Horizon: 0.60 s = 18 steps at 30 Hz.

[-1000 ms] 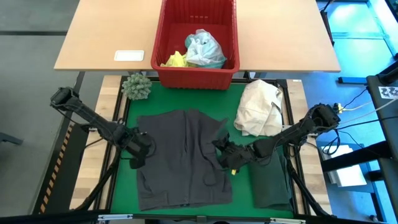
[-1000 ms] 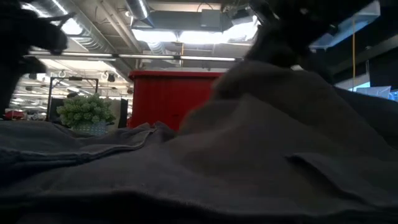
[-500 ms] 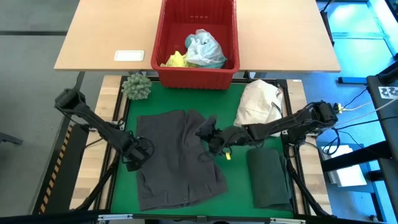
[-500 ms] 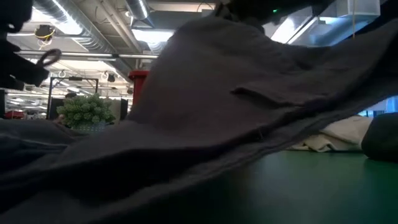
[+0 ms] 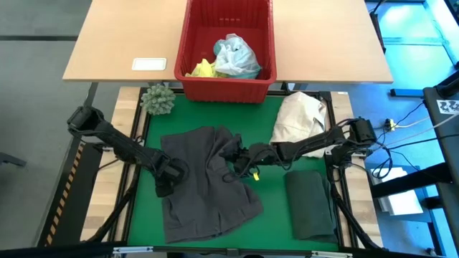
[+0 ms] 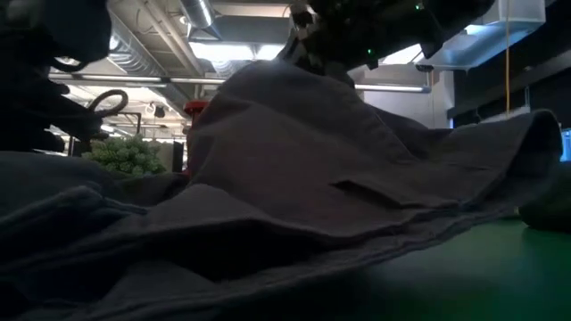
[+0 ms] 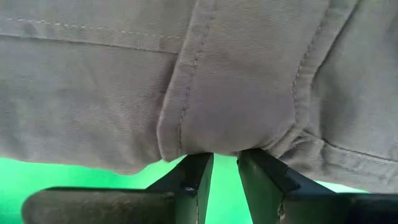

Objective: Fold Laundry from Bin
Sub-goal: Fold the gray short

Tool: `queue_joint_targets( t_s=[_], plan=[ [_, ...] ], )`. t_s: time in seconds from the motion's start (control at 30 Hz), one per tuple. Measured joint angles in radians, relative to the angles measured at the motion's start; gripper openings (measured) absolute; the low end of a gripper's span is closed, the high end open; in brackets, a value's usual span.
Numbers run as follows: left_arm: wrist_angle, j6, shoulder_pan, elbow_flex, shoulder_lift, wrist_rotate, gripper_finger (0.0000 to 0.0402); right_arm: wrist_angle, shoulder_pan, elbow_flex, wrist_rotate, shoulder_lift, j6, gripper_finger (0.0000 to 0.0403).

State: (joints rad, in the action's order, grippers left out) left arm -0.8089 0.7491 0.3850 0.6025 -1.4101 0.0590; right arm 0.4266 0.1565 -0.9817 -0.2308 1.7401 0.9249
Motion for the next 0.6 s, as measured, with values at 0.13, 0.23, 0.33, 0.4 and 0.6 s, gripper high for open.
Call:
queue_joint_targets(
  t_s=[0.13, 0.23, 0.33, 0.4, 0.6],
  plan=[
    [0.014, -0.034, -0.037, 0.017, -0.006, -0.041, 0.0080, -0.011, 0.015, 0.000, -0.086, -0.007, 0.000, 0.0003],
    [0.047, -0.073, -0.050, 0.044, -0.011, -0.145, 0.0080, -0.052, 0.030, 0.000, -0.157, -0.018, 0.002, 0.0003],
    [0.074, -0.122, -0.063, 0.060, -0.013, -0.180, 0.0080, -0.127, 0.039, 0.001, -0.170, -0.042, -0.015, 0.0003],
    [0.104, -0.146, -0.075, 0.065, -0.013, -0.181, 0.0080, -0.176, 0.046, 0.001, -0.170, -0.062, -0.069, 0.0003],
    [0.131, -0.164, -0.107, 0.066, -0.014, -0.165, 0.0080, -0.386, 0.047, 0.001, -0.157, -0.125, -0.204, 0.0003]
  ],
)
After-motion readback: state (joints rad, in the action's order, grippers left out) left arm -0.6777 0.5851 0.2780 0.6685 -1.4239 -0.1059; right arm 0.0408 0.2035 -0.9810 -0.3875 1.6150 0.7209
